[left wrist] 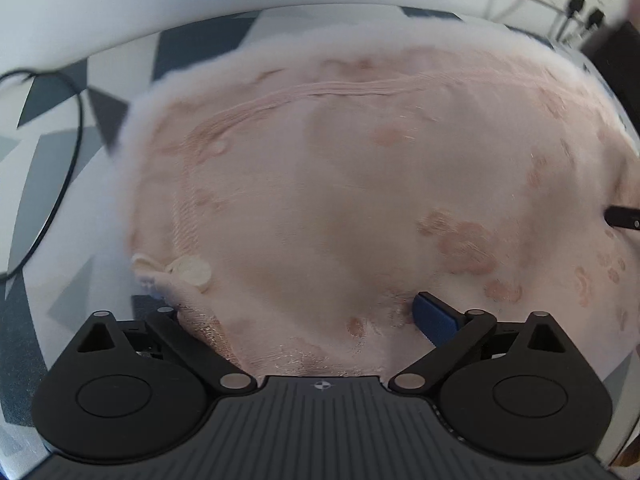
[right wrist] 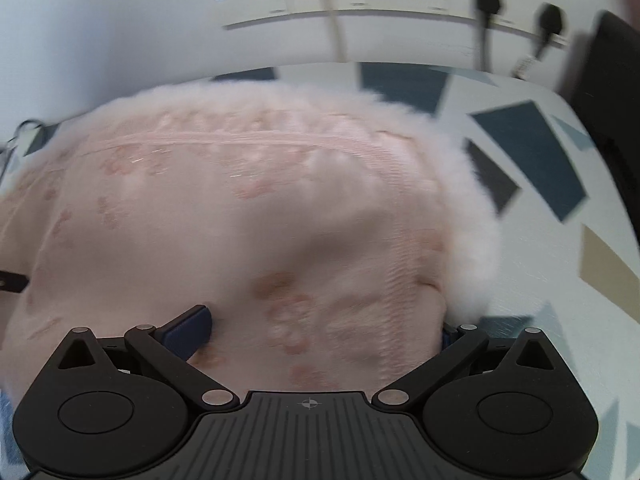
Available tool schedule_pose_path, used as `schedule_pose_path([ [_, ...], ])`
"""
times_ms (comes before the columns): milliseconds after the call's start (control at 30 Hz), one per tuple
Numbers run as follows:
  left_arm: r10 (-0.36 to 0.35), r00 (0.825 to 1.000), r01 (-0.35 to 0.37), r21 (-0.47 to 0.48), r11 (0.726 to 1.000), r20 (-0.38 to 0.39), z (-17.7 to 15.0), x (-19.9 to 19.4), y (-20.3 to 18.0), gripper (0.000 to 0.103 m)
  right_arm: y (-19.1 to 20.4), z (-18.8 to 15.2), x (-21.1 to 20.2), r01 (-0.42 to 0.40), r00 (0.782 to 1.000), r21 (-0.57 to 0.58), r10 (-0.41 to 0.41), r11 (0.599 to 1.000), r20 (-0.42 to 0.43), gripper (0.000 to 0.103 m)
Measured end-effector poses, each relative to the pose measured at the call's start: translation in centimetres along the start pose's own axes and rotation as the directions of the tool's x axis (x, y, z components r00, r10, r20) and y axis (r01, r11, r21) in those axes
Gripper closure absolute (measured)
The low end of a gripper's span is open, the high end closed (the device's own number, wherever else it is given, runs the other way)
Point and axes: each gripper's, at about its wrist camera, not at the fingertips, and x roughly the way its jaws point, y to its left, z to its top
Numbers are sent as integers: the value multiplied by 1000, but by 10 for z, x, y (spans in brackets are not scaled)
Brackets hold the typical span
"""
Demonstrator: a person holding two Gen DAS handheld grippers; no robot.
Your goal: Fold clothes
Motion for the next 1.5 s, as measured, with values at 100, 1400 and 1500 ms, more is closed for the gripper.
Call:
schedule_pose_path([
  [100,5,1000,-4,-28,1000,25,5,-4,-7,29,11,3,3,-4,1000,-48,4,999,-1,9],
  [1400,228,869,-18,-431,902,439,-235,-251,89,87,217,-19,-181,-353,854,-196,401,915,333,88],
  [1500,270,871,-42,-484,874,412,-267,-261,97,87,246,-33,-184,-383,849,-234,440,894,294,88],
])
